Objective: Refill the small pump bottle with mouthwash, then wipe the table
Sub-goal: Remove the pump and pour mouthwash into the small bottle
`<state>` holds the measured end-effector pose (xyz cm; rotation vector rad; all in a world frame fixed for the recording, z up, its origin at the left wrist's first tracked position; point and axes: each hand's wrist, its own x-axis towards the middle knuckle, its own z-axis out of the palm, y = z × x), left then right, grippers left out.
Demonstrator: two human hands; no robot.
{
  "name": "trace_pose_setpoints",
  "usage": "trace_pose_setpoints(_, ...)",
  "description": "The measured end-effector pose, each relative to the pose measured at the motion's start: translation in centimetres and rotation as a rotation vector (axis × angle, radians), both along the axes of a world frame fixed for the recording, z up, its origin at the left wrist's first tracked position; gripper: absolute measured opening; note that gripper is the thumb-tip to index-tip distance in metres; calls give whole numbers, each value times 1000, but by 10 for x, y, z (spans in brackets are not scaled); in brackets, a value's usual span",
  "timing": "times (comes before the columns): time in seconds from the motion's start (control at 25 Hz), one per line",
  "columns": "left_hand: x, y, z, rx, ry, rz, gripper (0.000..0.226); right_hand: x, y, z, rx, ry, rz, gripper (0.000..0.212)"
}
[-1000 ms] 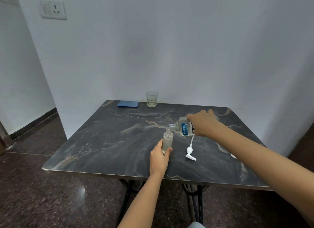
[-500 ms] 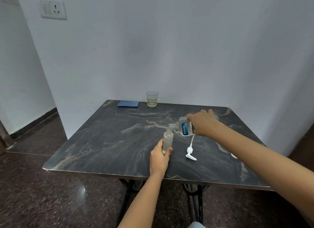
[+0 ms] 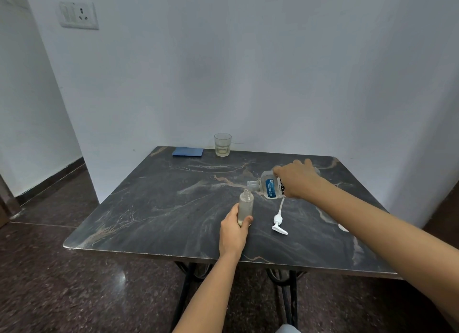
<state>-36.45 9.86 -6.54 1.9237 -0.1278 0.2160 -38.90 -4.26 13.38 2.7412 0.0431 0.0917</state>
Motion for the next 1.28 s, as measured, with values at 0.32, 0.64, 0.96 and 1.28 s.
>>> trace_pose_setpoints(0.32, 0, 0, 0, 4, -1, -9, 34, -1, 0, 0, 12, 3, 0, 42)
trace_pose_setpoints(0.64, -1, 0, 1, 18, -10, -9, 32, -1, 0, 1, 4, 7, -1, 42)
trace_pose_setpoints(0.96, -1, 1, 1, 14, 1, -9, 37, 0, 1, 1, 2, 4, 7, 41)
trace_pose_setpoints(1.28, -2, 0, 3, 12, 0, 0, 37, 0, 2, 2, -4, 6, 6, 40)
